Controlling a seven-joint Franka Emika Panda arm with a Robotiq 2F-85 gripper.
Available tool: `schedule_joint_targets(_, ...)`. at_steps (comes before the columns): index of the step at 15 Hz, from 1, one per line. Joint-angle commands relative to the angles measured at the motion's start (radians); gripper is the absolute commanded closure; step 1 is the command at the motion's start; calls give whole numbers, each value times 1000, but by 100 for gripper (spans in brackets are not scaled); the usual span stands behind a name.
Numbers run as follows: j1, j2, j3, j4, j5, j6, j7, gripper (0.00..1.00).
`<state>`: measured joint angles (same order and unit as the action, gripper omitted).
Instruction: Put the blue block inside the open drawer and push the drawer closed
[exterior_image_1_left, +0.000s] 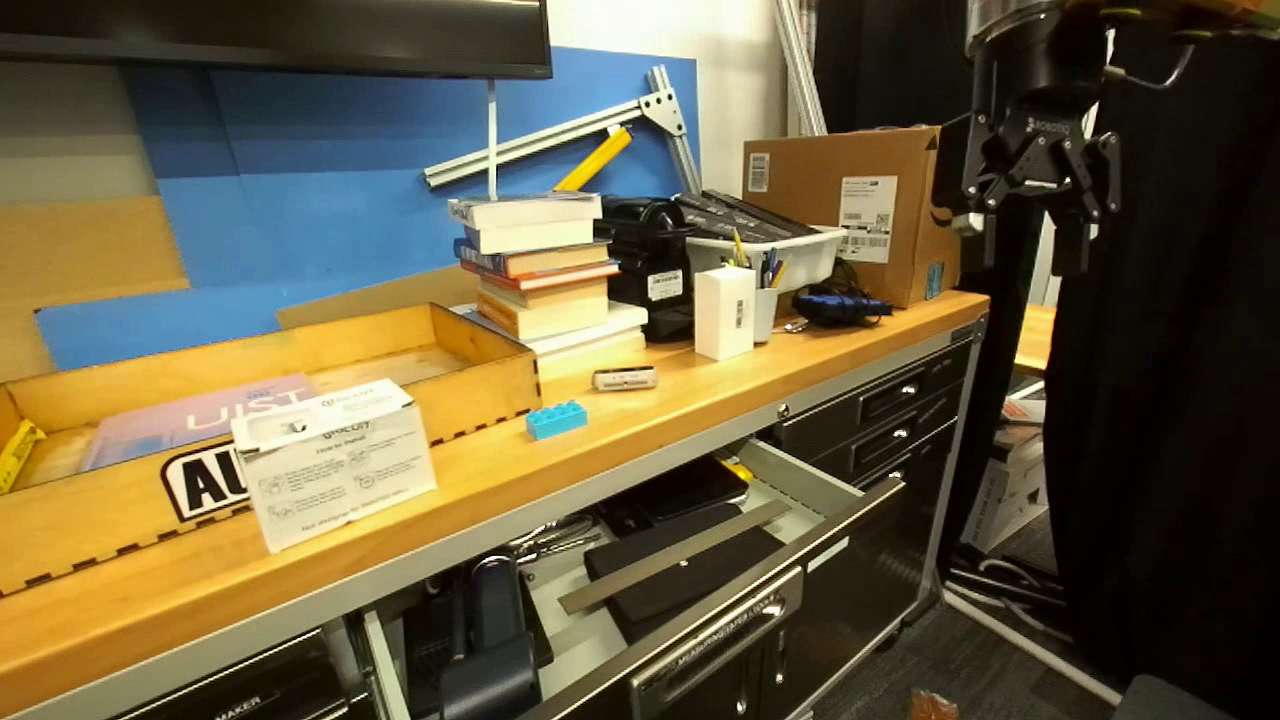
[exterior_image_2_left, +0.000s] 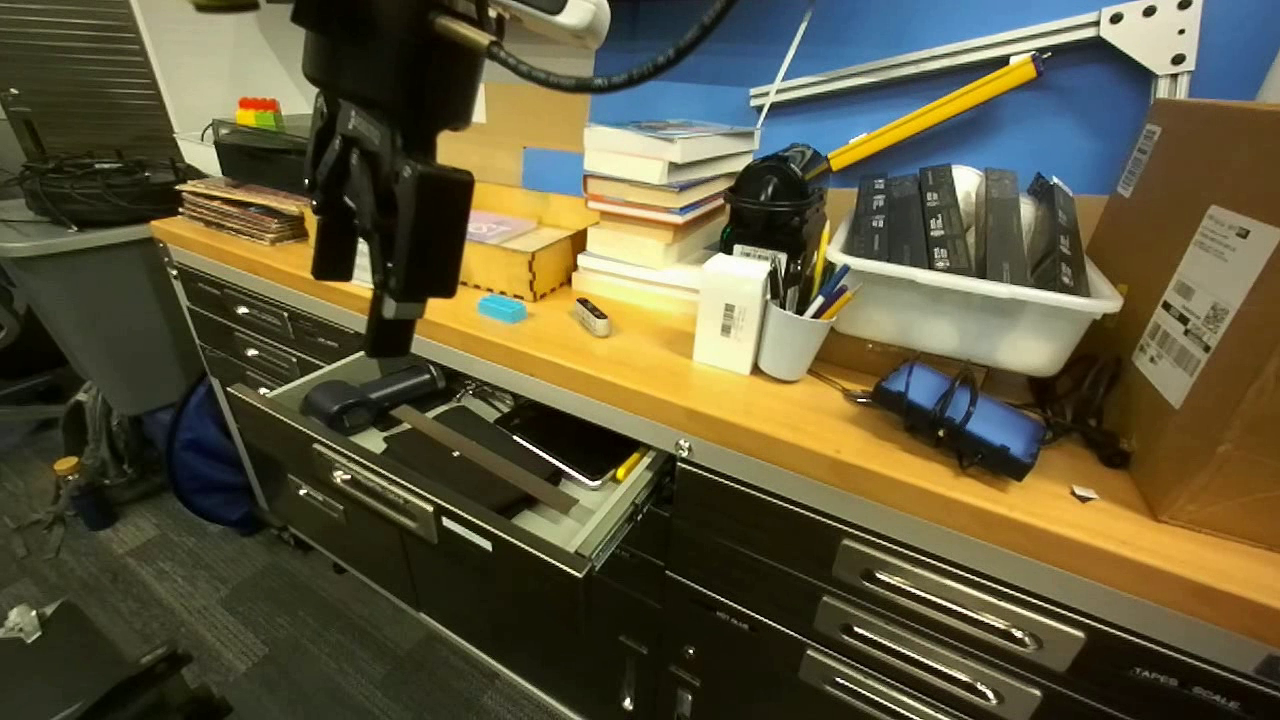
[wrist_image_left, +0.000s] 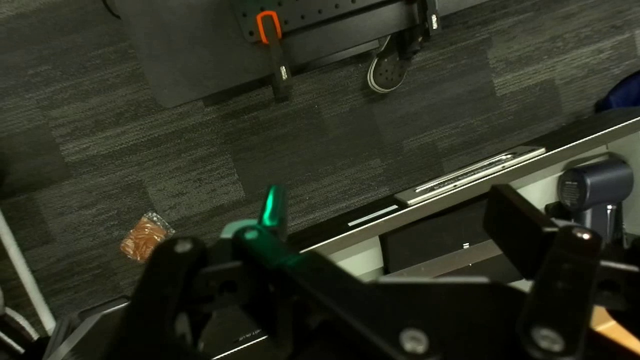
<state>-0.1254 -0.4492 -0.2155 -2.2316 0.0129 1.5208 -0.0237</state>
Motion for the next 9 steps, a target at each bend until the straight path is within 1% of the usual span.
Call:
schedule_joint_targets(1, 22, 41, 87, 17, 43, 104, 88, 0)
schedule_joint_targets(2, 33, 57, 112, 20, 56, 159, 114, 0)
schedule_joint_targets(4, 75, 128, 182, 45, 87, 262, 158, 0)
schedule_joint_targets(7, 131, 258, 275, 86, 69, 404, 232, 0)
schedule_joint_targets(9, 161, 357, 321, 125, 48, 489, 279, 0)
